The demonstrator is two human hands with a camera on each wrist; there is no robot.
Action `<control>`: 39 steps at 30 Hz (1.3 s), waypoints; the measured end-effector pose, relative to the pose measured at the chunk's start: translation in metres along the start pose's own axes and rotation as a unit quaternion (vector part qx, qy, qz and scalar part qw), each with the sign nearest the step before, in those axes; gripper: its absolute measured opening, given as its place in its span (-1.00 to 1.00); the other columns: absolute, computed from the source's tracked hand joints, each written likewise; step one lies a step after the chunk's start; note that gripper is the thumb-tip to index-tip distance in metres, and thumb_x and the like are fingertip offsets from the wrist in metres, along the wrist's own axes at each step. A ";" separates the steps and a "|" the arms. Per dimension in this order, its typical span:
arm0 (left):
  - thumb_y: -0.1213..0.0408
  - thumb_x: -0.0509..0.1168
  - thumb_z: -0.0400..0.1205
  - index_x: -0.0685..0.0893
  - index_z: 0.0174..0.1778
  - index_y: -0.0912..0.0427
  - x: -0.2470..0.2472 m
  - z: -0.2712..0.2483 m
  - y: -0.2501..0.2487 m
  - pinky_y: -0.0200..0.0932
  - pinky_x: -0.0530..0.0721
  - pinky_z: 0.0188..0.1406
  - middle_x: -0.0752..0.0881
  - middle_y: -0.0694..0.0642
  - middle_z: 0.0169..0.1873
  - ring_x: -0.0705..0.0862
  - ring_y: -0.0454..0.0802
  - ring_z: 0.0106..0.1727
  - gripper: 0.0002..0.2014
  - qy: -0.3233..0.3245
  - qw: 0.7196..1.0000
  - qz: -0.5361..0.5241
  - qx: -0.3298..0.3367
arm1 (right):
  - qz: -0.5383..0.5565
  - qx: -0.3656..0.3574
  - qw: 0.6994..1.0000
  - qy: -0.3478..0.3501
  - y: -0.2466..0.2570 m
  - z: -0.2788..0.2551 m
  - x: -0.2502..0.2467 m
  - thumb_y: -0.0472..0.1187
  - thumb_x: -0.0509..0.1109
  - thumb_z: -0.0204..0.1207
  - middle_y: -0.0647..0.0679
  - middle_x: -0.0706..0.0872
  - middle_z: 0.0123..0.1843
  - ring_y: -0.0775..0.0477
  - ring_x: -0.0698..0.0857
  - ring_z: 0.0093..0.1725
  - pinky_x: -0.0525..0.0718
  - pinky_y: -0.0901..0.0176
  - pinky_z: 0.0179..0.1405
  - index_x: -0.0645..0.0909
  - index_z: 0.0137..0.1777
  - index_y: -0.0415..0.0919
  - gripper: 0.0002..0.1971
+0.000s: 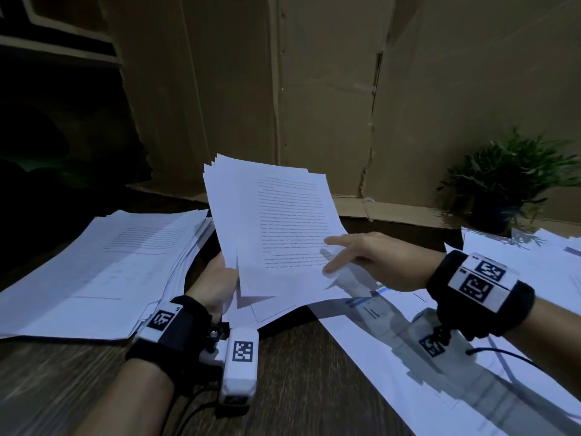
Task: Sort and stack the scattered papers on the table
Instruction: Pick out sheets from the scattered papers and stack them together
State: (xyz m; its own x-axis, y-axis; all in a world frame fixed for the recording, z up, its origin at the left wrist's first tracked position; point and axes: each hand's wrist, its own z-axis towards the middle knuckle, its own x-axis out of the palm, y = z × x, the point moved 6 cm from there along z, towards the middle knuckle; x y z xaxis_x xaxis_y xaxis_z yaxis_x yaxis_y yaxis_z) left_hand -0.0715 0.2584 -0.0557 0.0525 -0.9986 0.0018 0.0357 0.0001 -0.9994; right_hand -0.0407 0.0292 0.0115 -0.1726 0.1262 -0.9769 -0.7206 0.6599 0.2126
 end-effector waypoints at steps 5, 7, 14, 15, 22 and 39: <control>0.44 0.31 0.69 0.59 0.43 0.08 -0.002 0.002 0.001 -0.31 0.74 -0.03 0.79 0.01 0.20 0.76 -0.08 0.20 -0.62 -0.021 1.000 0.001 0.020 | 0.190 0.014 0.982 0.006 -0.017 0.000 -0.004 -0.67 0.02 0.40 0.13 0.43 0.66 0.20 0.29 0.67 0.24 0.03 0.68 0.86 0.04 0.03 -0.29; 0.47 0.30 0.69 0.60 0.40 0.08 -0.002 0.001 0.000 -0.34 0.74 -0.06 0.79 0.02 0.19 0.77 -0.08 0.18 -0.62 -0.023 1.000 -0.004 0.020 | 0.287 0.033 0.957 0.001 -0.024 -0.001 -0.004 -0.56 0.12 0.26 0.12 0.47 0.62 0.25 0.37 0.62 0.40 -0.06 0.57 0.85 0.01 -0.02 -0.39; 0.49 0.31 0.66 0.66 0.26 -0.03 0.001 -0.003 -0.004 -0.34 0.70 -0.04 0.82 -0.06 0.13 0.77 -0.13 0.15 -0.64 -0.009 1.000 -0.009 0.016 | 0.489 0.218 0.840 -0.087 -0.069 0.009 0.011 -0.18 0.47 0.38 -0.13 0.67 0.41 -0.29 0.64 0.41 0.62 -0.23 0.40 0.45 0.56 -0.17 -0.31; 0.47 0.31 0.67 0.66 0.27 -0.04 0.004 -0.005 -0.006 -0.30 0.68 0.02 0.81 -0.07 0.14 0.76 -0.14 0.17 -0.65 -0.002 1.000 -0.005 0.011 | 0.501 0.224 0.834 -0.049 -0.067 0.011 0.018 -0.24 0.47 0.51 -0.15 0.74 0.34 -0.32 0.71 0.33 0.70 -0.22 0.31 0.50 0.50 -0.24 -0.45; -0.05 0.11 0.76 0.72 0.18 -0.04 0.011 -0.007 -0.006 -0.16 0.70 -0.14 0.86 -0.08 -0.08 0.84 -0.10 -0.10 -0.68 0.023 0.996 -0.081 -0.036 | 0.497 0.152 0.848 -0.101 -0.053 0.017 0.010 -0.41 0.23 0.74 0.01 0.82 0.22 0.13 0.82 0.12 0.77 0.30 0.06 0.62 0.36 -0.18 -0.71; 0.31 0.26 0.74 0.63 0.40 0.11 0.009 -0.016 -0.024 0.10 0.67 0.28 0.77 0.05 0.23 0.73 0.10 0.28 -0.69 -0.029 0.992 -0.121 0.033 | 0.570 0.127 0.811 -0.038 -0.035 0.005 0.018 -0.28 0.18 0.77 -0.07 0.81 0.26 -0.11 0.80 0.22 0.80 0.02 0.16 0.57 0.42 -0.16 -0.71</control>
State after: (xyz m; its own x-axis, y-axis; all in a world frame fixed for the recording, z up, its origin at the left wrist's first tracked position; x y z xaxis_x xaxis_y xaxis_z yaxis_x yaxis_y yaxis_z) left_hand -0.0878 0.2488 -0.0322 0.0921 -0.9649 0.2461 0.1201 -0.2346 -0.9646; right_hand -0.0152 0.0126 -0.0137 -0.5808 0.8003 -0.1488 0.0425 0.2123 0.9763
